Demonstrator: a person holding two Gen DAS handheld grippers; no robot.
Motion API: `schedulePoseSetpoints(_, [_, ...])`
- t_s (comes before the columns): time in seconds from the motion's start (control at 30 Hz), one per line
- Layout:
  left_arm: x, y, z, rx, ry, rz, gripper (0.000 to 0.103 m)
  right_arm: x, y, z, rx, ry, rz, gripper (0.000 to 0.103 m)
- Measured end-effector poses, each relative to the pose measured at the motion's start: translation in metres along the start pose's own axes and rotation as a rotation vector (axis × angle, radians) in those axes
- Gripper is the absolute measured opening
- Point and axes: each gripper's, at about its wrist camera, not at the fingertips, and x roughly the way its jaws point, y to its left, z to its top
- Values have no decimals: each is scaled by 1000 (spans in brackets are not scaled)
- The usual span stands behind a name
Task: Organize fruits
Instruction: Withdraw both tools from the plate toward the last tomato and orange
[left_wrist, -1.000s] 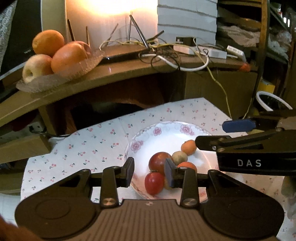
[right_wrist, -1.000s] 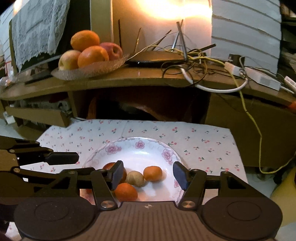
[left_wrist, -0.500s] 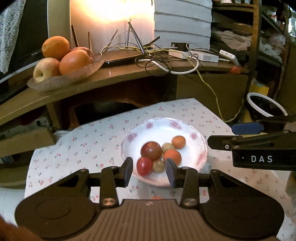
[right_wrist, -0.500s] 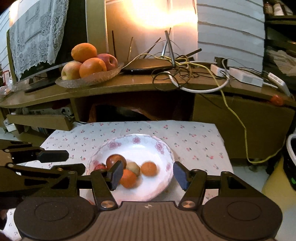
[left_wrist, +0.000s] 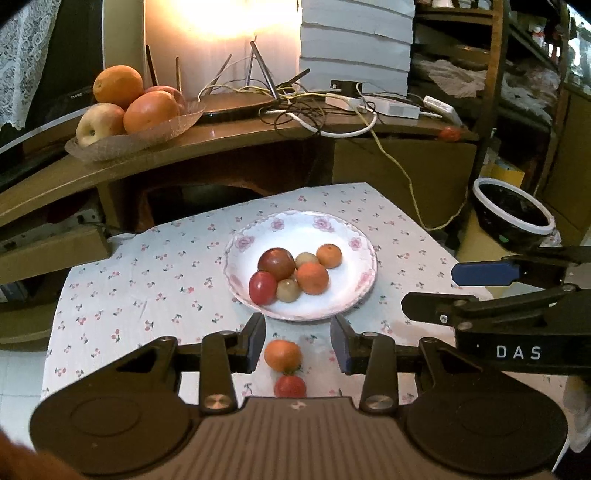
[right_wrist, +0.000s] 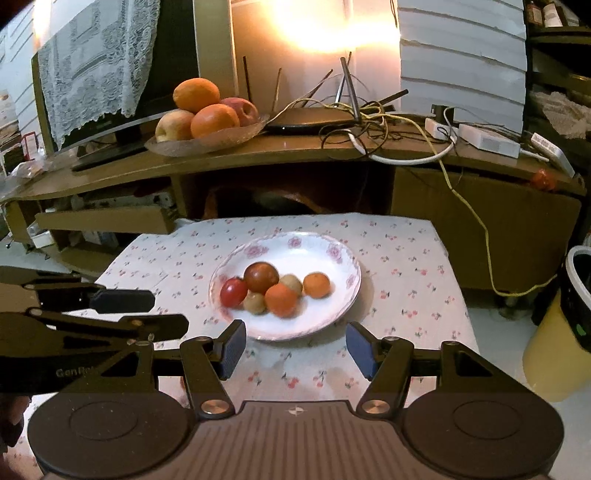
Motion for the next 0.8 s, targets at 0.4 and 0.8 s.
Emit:
schedulePoseSetpoints(0.4, [-19, 3, -31, 17, 39, 31, 44, -21, 4, -22, 2, 22, 8, 62])
schedulePoseSetpoints(0.8, [-7, 13, -63, 61, 136, 25, 44, -8, 4, -37, -20, 90, 2, 62])
